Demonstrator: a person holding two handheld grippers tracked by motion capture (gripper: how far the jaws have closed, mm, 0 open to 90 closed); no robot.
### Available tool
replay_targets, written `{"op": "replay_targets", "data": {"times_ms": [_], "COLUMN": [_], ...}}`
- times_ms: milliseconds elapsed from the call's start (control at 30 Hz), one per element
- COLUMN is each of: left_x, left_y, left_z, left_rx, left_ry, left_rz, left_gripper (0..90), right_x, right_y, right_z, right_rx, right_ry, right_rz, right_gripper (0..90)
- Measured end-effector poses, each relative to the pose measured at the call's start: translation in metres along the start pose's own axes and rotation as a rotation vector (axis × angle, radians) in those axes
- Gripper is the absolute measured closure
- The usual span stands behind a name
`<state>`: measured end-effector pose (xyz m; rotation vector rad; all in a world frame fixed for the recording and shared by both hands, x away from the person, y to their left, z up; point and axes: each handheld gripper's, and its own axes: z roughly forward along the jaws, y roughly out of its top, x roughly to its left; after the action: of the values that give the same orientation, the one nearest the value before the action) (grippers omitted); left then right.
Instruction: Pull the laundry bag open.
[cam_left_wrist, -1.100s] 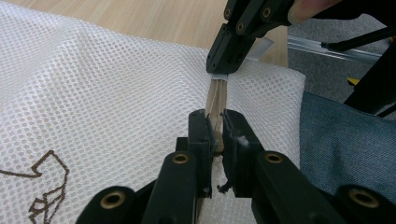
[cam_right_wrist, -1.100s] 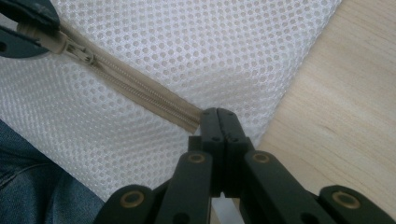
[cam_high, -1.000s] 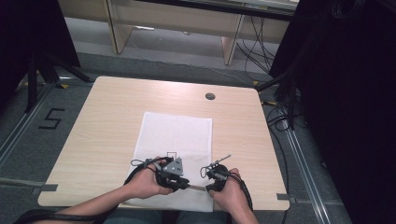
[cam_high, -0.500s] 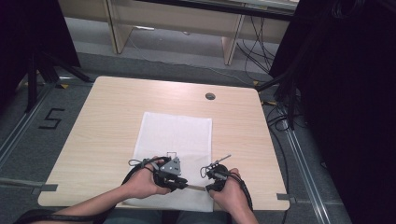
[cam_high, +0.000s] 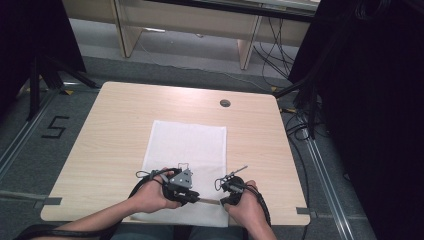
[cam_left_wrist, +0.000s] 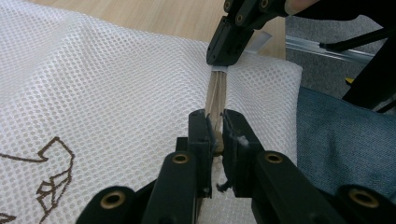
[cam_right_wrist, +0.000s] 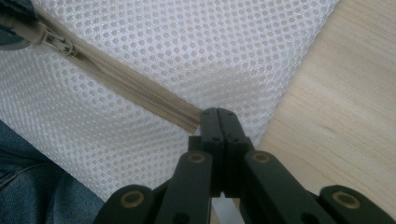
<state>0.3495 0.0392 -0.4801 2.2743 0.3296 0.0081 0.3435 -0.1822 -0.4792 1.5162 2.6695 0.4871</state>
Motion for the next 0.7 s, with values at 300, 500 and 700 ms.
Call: {"op": "replay_targets", "data": {"times_ms": [300,500,700], "left_x": [0.0002,0.0014,0.0023], "left_y": [-0.0006,-0.0021,-0.0040], "left_z": [-0.0030,-0.0066,-0.0089], "left_rx": [-0.007,0.003,-0.005], "left_ry": [0.000,0.007,0.002], "left_rz": [0.002,0.003,0.001], "left_gripper": [81.9,81.9,81.9], "right_x": [0.0002,0.0010,0.0049], "right_y": [-0.0002,-0.0003,-0.0004], "right_z": [-0.0007,-0.0014,-0.0023], "right_rx": [-0.010,0.006,0.023], "right_ry": [0.004,0.009,0.010], "right_rz": [-0.010,0.008,0.059], "right_gripper": [90.0,90.0,90.0]}}
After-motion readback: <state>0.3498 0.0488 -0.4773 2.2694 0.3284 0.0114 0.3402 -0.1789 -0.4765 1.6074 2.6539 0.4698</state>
